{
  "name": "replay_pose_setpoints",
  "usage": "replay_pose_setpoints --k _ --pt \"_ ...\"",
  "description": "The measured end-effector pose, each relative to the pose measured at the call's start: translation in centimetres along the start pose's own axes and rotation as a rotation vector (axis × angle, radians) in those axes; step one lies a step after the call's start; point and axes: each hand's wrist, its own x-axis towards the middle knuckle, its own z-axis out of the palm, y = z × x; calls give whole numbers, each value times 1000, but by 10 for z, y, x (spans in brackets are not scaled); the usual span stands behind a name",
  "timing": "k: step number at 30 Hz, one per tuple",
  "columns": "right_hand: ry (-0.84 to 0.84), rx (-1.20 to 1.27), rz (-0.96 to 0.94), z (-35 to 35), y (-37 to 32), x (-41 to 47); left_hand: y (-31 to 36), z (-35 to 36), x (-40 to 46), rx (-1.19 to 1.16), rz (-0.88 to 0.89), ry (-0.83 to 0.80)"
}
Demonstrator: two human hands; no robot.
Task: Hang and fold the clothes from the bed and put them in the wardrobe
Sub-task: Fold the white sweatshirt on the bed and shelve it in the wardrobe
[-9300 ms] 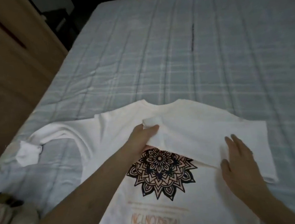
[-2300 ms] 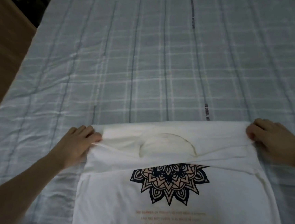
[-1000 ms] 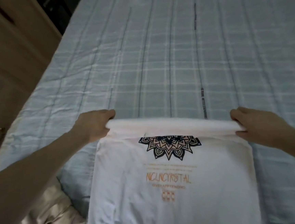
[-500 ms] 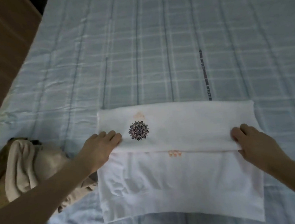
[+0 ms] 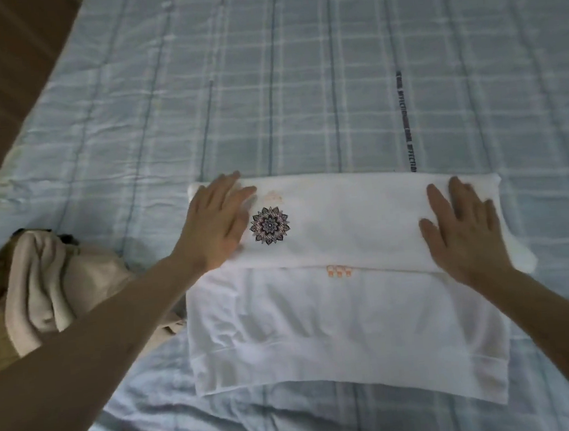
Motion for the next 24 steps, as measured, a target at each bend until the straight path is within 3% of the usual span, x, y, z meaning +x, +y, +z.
replay_pose_setpoints --k 3,8,10,14,16,20,24 --pt "-33 23 91 14 1 -3 -2 24 -16 -12 -183 -34" --pt "-112 -8 85 -18 2 22 0 7 4 -51 -214 -36" --pt "-169 1 65 -39 -2 42 -3 -10 27 -40 -288 -149" --pt "-471 -232 -37 -61 -9 78 -8 -36 62 104 -243 -454" --pt "-532 -281 -4 -73 -10 90 -1 -44 75 253 -231 -599" --pt "-449 -381 -86 -89 6 87 13 -50 94 434 -217 -683" --pt "-373 -279 -216 -101 35 85 11 -72 102 302 -245 -536"
